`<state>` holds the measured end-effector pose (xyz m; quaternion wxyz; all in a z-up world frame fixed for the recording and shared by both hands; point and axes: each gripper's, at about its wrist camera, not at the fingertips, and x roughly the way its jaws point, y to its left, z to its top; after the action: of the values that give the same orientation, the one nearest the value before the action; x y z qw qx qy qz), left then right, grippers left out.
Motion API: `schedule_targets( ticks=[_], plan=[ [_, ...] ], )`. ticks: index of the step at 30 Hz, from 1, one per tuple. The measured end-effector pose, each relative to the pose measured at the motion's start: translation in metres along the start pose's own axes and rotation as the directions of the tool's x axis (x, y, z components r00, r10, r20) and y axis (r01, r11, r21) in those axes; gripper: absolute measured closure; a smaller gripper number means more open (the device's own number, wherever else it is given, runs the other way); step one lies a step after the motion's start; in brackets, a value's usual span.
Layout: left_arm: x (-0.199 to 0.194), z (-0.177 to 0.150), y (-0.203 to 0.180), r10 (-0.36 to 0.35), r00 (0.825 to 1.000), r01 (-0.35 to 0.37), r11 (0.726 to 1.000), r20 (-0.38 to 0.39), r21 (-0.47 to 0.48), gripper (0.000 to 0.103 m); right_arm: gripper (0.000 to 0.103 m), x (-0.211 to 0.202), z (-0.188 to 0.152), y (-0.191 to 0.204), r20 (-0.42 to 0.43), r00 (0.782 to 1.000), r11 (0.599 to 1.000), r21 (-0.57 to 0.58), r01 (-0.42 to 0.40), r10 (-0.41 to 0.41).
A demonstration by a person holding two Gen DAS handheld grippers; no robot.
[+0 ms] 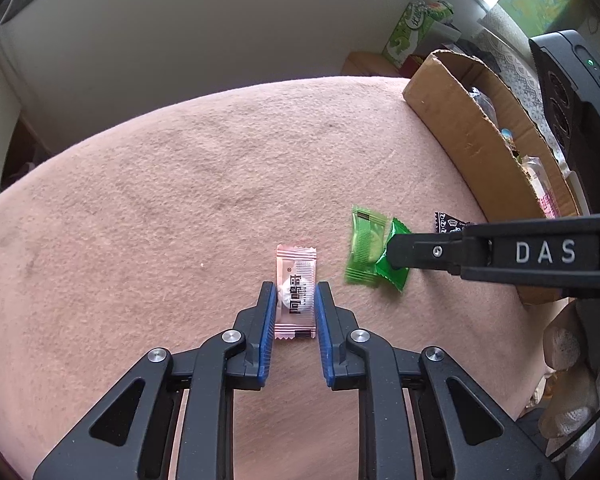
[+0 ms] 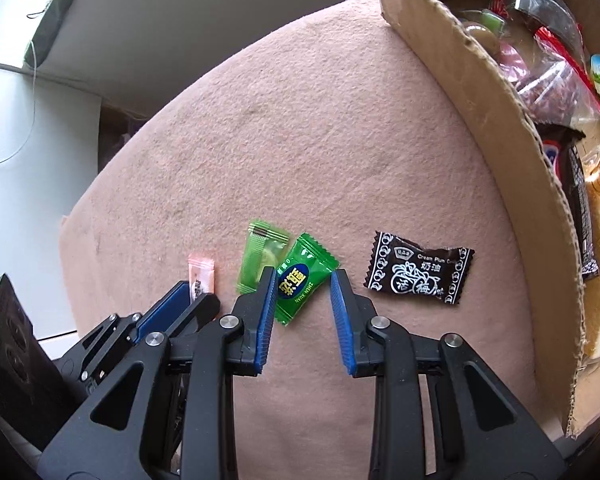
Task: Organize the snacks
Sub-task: 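Lower the left gripper around the pink candy while the right gripper lowers around the green candy, then close the left gripper on the pink candy while the right gripper closes on the dark green candy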
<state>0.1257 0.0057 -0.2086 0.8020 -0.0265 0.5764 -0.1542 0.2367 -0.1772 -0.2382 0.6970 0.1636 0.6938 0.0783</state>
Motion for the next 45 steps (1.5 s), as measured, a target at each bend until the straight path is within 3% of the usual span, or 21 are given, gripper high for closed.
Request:
schedule_targets(
  ticks=[5, 14, 19, 25, 28, 34, 45],
  plan=[
    [-0.004, -0.003, 0.004, -0.003, 1.0, 0.003, 1.0, 0.009, -0.017, 0.085, 0.074, 0.005, 0.004, 0.016, 0.004, 0.997, 0.994, -0.078, 0.071, -0.071],
    [-0.009, -0.01, 0.012, -0.004, 1.0, 0.006, 0.999, 0.02, -0.051, 0.085, 0.082, 0.011, -0.009, 0.034, 0.035, 0.987, 0.935, -0.318, 0.159, -0.156],
    [-0.008, -0.007, 0.013, 0.002, 1.0, -0.001, 0.998, 0.018, -0.06, 0.085, 0.082, 0.012, -0.013, 0.037, 0.036, 0.985, 0.917, -0.361, 0.171, -0.17],
    [-0.003, -0.002, 0.006, 0.017, 1.0, -0.016, 0.998, 0.017, -0.066, 0.085, 0.078, 0.018, -0.013, 0.051, 0.035, 0.981, 0.922, -0.337, 0.189, -0.188],
    [-0.003, -0.001, 0.006, 0.02, 1.0, -0.019, 0.997, 0.016, -0.075, 0.085, 0.089, 0.02, -0.016, 0.061, 0.067, 0.976, 0.889, -0.404, 0.217, -0.208],
    [-0.008, -0.004, 0.011, 0.024, 1.0, -0.022, 0.995, 0.019, -0.098, 0.086, 0.097, 0.01, -0.021, 0.052, 0.059, 0.988, 0.909, -0.387, 0.155, -0.143],
    [-0.02, 0.001, 0.004, 0.035, 0.999, -0.032, 0.995, 0.029, -0.094, 0.086, 0.097, -0.021, -0.043, 0.033, 0.093, 0.992, 0.898, -0.424, 0.118, -0.086]
  ],
)
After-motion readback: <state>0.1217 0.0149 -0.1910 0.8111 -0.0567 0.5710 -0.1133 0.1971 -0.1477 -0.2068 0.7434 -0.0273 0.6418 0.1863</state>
